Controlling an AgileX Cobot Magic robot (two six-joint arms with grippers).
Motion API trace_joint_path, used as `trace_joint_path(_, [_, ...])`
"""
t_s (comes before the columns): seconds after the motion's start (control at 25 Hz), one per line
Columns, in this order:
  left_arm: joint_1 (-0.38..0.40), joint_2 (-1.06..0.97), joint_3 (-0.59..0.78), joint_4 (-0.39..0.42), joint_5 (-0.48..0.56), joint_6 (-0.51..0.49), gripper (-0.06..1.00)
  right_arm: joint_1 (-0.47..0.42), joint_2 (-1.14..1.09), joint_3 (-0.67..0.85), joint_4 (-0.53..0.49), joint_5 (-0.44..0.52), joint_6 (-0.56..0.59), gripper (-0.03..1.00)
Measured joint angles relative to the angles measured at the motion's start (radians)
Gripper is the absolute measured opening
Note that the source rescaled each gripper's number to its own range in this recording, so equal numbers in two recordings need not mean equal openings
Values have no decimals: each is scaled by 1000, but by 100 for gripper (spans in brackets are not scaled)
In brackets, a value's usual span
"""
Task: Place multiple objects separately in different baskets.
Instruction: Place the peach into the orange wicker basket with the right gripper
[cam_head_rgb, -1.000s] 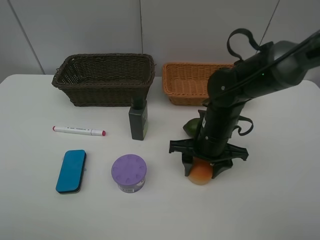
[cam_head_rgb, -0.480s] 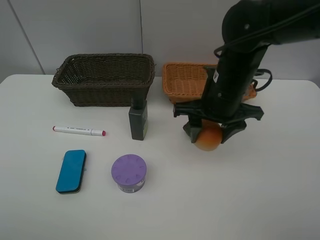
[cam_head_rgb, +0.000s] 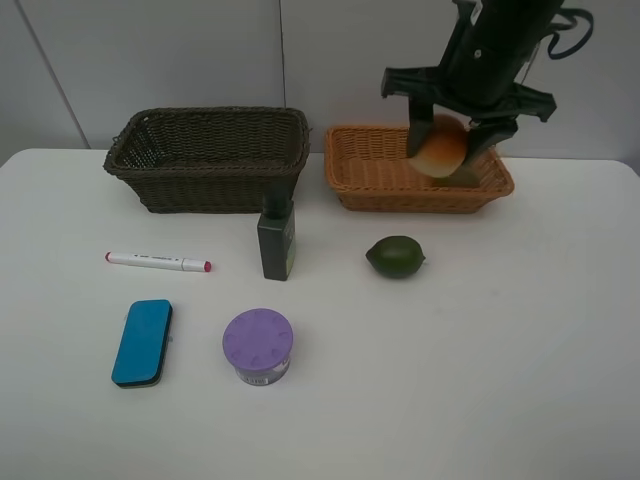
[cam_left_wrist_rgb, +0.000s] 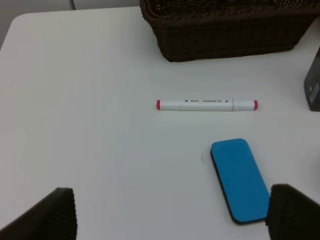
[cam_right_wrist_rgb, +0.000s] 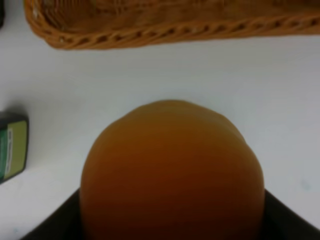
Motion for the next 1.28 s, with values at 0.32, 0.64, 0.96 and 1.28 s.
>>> trace_joint_path(0.32, [0,0,0,0,0,0,100,-65,237,-259,0,28,-125,0])
trace_joint_path(0.64, [0,0,0,0,0,0,100,-92,457,-488,2,59,-141,0])
trace_joint_path(0.96, [0,0,0,0,0,0,100,-92,548,-512,2,45,-141,0])
trace_joint_path(1.28, [0,0,0,0,0,0,100,-92,549,-515,1,27,-141,0])
